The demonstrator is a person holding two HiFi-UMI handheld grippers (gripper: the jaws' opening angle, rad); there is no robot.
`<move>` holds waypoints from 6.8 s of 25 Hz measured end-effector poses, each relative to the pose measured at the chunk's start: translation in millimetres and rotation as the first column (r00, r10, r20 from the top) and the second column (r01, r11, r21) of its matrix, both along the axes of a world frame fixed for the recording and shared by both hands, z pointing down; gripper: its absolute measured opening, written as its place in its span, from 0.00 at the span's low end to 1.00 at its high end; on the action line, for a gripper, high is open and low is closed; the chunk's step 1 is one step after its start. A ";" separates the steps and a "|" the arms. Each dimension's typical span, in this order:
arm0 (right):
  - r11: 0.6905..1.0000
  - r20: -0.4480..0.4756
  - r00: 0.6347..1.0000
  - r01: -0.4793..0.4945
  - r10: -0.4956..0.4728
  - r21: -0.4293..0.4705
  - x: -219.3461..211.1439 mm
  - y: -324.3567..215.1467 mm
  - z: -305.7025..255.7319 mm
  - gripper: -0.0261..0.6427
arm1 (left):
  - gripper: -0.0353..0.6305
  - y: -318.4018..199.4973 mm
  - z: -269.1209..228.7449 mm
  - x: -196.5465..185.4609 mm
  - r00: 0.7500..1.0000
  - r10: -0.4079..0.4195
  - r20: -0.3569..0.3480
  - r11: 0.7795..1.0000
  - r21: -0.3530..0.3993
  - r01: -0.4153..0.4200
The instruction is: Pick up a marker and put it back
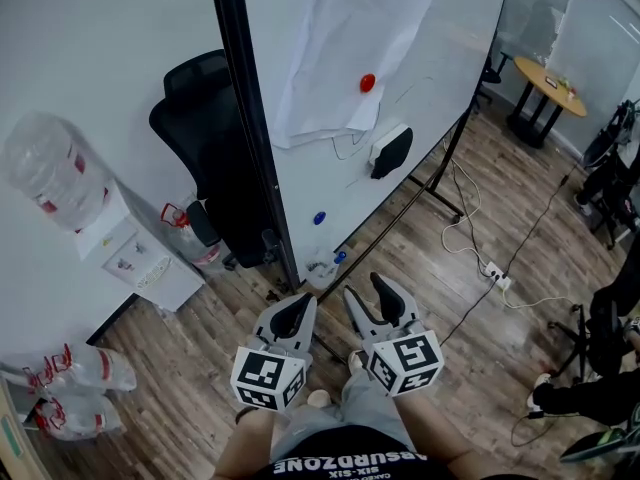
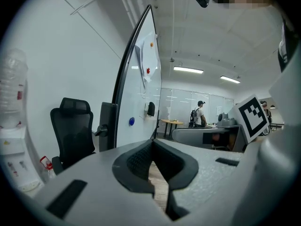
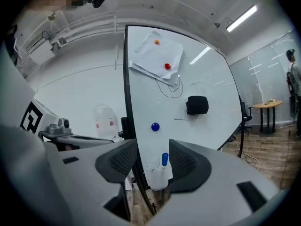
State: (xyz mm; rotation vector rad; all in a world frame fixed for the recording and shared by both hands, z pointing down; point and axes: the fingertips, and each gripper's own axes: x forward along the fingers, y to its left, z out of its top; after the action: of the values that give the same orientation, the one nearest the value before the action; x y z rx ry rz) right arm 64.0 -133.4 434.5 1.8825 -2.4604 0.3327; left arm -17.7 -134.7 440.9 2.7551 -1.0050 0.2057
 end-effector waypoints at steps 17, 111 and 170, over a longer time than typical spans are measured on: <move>0.980 0.001 0.987 0.161 -0.162 -0.116 3.5 -53.8 43.2 0.31 | 0.06 -29.1 12.4 -4.9 0.990 -0.143 0.019 0.989 -0.030 0.144; 0.958 -0.020 0.958 0.286 -0.286 -0.008 -13.6 -87.9 8.5 0.15 | 0.06 -36.1 9.8 -12.2 0.976 -0.215 0.026 0.976 -0.032 0.216; 0.981 0.052 0.980 0.190 -0.192 0.036 3.8 8.6 -12.4 0.15 | 0.06 4.5 -9.5 14.5 0.999 -0.038 -0.005 0.999 -0.001 0.038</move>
State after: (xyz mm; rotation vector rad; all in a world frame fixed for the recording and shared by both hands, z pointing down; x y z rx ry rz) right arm 67.9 -124.8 422.1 1.6501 -2.6696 0.3452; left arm -3.3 -130.1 431.5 2.7323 -1.0542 0.1930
